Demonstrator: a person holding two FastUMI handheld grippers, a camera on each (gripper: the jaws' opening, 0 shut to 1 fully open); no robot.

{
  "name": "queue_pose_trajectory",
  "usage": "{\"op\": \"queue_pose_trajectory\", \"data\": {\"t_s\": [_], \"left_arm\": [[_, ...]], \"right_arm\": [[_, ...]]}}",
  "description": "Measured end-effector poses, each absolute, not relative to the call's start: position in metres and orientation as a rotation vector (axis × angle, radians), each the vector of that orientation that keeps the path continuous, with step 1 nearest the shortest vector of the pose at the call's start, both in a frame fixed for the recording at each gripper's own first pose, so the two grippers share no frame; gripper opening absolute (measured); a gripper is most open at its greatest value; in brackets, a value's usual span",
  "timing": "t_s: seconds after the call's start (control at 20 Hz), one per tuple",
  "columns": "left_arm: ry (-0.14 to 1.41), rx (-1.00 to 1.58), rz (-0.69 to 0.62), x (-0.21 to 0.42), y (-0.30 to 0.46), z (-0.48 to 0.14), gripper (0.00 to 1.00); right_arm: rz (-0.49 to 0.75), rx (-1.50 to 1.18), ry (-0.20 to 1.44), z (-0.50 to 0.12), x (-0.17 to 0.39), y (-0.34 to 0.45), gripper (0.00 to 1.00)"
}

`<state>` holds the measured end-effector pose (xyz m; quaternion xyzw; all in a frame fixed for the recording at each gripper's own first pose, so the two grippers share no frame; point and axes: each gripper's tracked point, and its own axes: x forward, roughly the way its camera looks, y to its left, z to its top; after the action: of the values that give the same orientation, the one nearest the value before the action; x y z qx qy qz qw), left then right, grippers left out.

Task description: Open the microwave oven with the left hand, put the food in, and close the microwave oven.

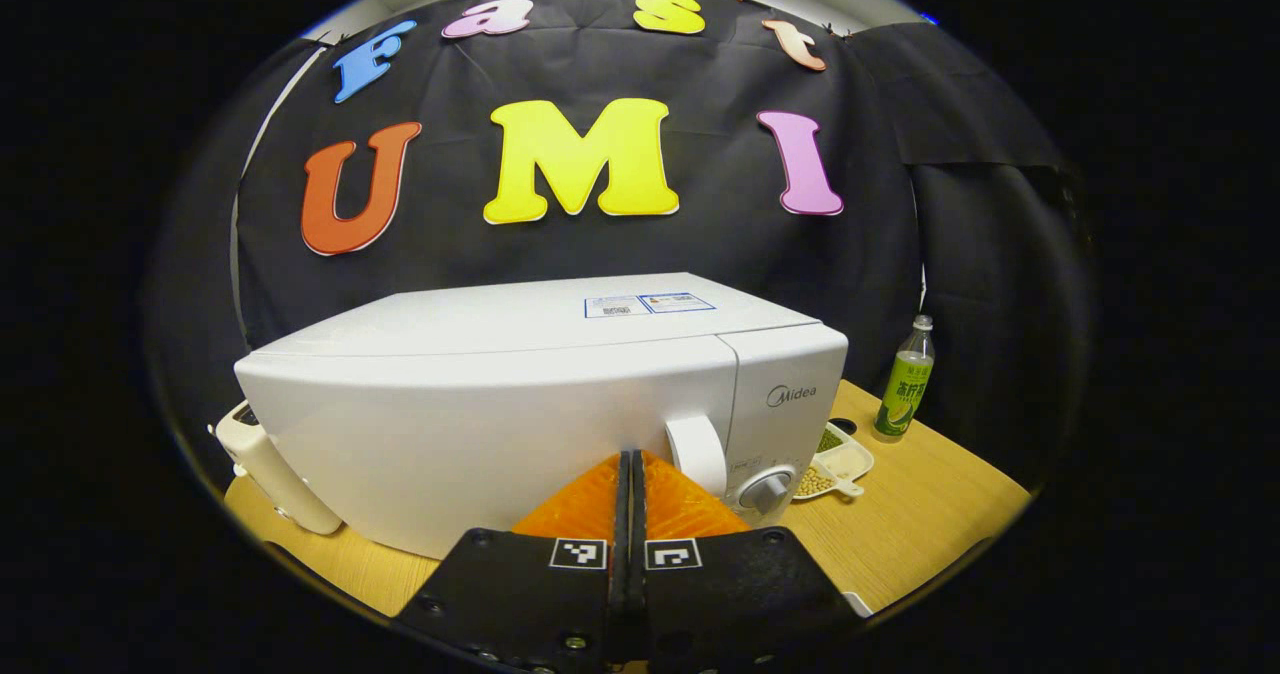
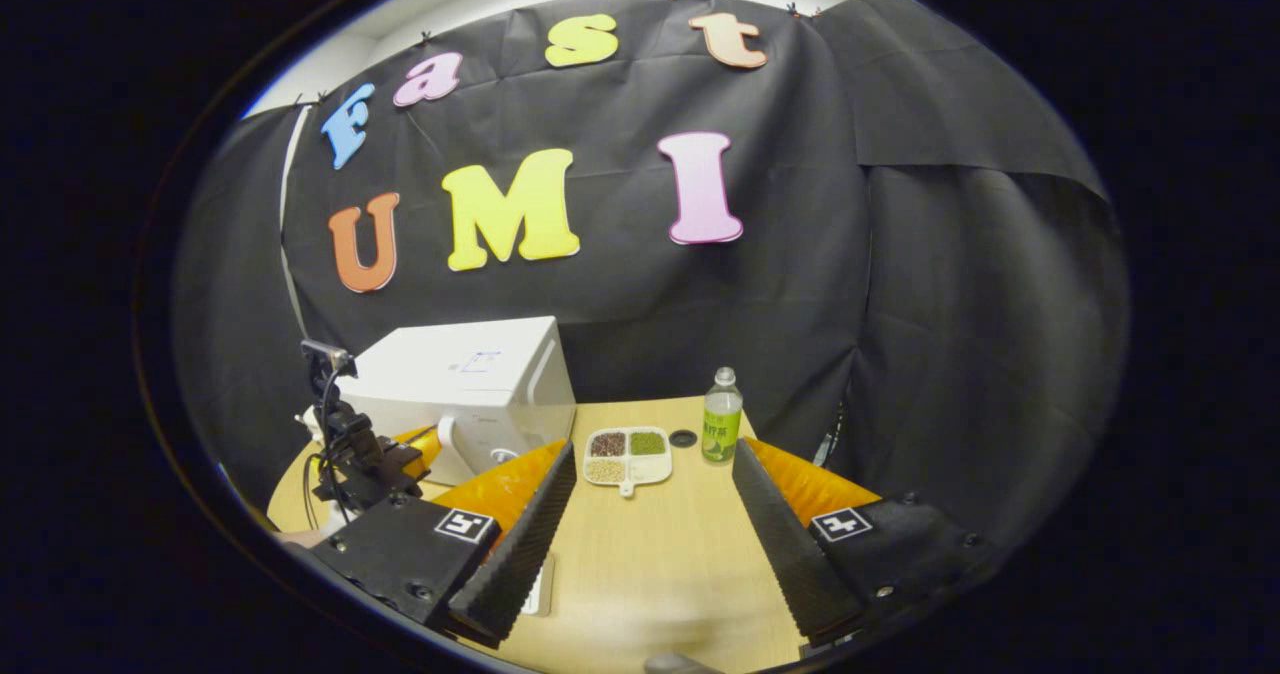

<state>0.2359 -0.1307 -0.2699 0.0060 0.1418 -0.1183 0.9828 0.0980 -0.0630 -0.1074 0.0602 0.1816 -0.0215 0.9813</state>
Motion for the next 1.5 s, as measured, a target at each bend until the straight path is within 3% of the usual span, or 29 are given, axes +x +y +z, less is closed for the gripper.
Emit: {"op": "queue_pose_trajectory", "data": {"t_s": [0.1,0.15,0.2,0.25,0.3,0.45,0.5,0.55,0.95,1.0,1.1,1.15,1.2,1.25,1.35,1.4,1.45,1.5], "left_arm": [[0.298,0.023,-0.221,0.23,-0.123,-0.271,0.0],[0.293,0.023,-0.221,0.227,-0.12,-0.269,0.0],[0.296,0.022,-0.229,0.224,-0.119,-0.268,0.0],[0.306,0.021,-0.236,0.22,-0.116,-0.267,0.1],[0.313,0.024,-0.233,0.221,-0.114,-0.268,0.02],[0.295,0.052,-0.185,0.197,-0.094,-0.244,0.98],[0.29,0.06,-0.174,0.191,-0.092,-0.238,0.96],[0.285,0.07,-0.159,0.185,-0.09,-0.231,0.96],[0.22,0.084,-0.133,0.117,-0.082,-0.16,0.97],[0.202,0.078,-0.141,0.109,-0.082,-0.148,0.97],[0.18,0.064,-0.153,0.094,-0.076,-0.128,0.96],[0.168,0.057,-0.159,0.087,-0.072,-0.118,0.96],[0.156,0.054,-0.162,0.078,-0.065,-0.108,0.96],[0.15,0.056,-0.153,0.07,-0.057,-0.099,0.96],[0.137,0.061,-0.132,0.054,-0.035,-0.089,0.96],[0.128,0.055,-0.126,0.045,-0.025,-0.083,0.96],[0.12,0.05,-0.119,0.037,-0.015,-0.076,0.96],[0.114,0.046,-0.114,0.029,-0.006,-0.071,0.96]], "right_arm": [[-0.038,0.124,0.358,-0.107,0.099,-0.061,1.0],[-0.033,0.125,0.355,-0.107,0.099,-0.061,0.92],[-0.028,0.122,0.352,-0.106,0.1,-0.061,1.0],[-0.023,0.116,0.344,-0.105,0.101,-0.061,1.0],[-0.016,0.11,0.336,-0.104,0.102,-0.061,1.0],[0.005,0.084,0.305,-0.099,0.101,-0.065,0.92],[0.019,0.082,0.296,-0.097,0.1,-0.065,1.0],[0.034,0.079,0.289,-0.097,0.1,-0.065,1.0],[0.068,0.073,0.195,-0.073,0.09,-0.056,1.0],[0.059,0.076,0.181,-0.068,0.086,-0.054,0.92],[0.031,0.072,0.16,-0.061,0.077,-0.051,0.92],[0.021,0.068,0.148,-0.055,0.071,-0.047,1.0],[0.013,0.06,0.137,-0.05,0.064,-0.043,1.0],[0.004,0.052,0.128,-0.046,0.057,-0.041,0.92],[-0.015,0.042,0.112,-0.04,0.041,-0.036,0.92],[-0.026,0.039,0.107,-0.036,0.032,-0.033,1.0],[-0.036,0.039,0.099,-0.034,0.024,-0.029,0.92],[-0.044,0.038,0.09,-0.03,0.017,-0.025,0.92]]}}
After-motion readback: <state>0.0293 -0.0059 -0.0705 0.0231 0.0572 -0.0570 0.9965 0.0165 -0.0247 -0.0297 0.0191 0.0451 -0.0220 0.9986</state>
